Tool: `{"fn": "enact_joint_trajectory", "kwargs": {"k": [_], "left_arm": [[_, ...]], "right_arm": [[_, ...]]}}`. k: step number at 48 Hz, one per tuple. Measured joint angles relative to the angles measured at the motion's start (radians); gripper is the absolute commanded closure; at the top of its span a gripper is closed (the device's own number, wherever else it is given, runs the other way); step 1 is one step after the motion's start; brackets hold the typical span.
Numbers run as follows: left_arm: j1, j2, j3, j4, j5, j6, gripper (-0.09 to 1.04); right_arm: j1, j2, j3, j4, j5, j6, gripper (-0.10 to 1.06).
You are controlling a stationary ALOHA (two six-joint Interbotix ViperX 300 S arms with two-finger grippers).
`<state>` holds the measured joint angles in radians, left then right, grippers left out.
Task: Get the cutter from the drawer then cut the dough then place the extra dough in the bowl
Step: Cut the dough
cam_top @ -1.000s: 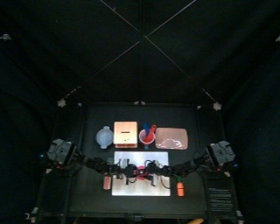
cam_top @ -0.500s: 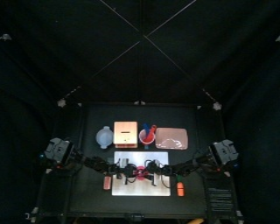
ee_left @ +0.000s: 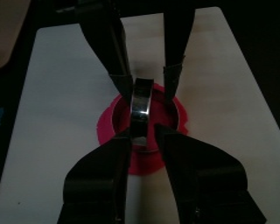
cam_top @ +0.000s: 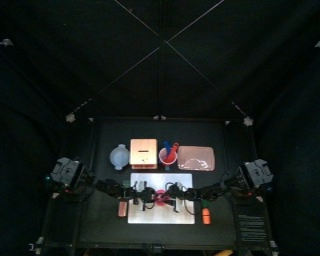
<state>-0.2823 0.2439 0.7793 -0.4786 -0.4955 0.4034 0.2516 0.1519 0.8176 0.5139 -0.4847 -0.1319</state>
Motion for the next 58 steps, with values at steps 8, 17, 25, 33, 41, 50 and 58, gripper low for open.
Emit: {"fn": "enact_joint_trajectory", "kwargs": {"k": [8, 17, 25, 33, 41, 50, 58], "left_arm": [[0.000, -0.008, 0.002, 0.000, 0.002, 0.011, 0.24], [0.000, -0.028, 0.003, 0.002, 0.002, 0.012, 0.24], [0.000, -0.048, 0.003, 0.002, 0.002, 0.012, 0.24], [0.000, -0.054, 0.008, 0.002, 0.005, 0.012, 0.24], [0.000, -0.055, 0.025, 0.002, 0.011, 0.012, 0.24], [-0.002, -0.075, 0.044, 0.002, 0.011, 0.012, 0.24], [0.000, -0.083, 0.064, 0.000, 0.011, 0.011, 0.25]], "right_arm": [[0.002, 0.000, 0.000, -0.002, -0.002, -0.002, 0.23], [0.000, 0.000, 0.000, -0.009, -0.002, -0.002, 0.23], [0.000, -0.002, 0.000, -0.014, -0.002, -0.002, 0.23], [0.000, -0.015, 0.000, -0.017, -0.002, -0.002, 0.22], [0.000, -0.021, 0.000, -0.023, 0.000, -0.002, 0.15], [0.000, -0.020, 0.000, -0.023, 0.000, 0.000, 0.13], [-0.002, -0.021, 0.000, -0.023, 0.000, 0.002, 0.13]]}}
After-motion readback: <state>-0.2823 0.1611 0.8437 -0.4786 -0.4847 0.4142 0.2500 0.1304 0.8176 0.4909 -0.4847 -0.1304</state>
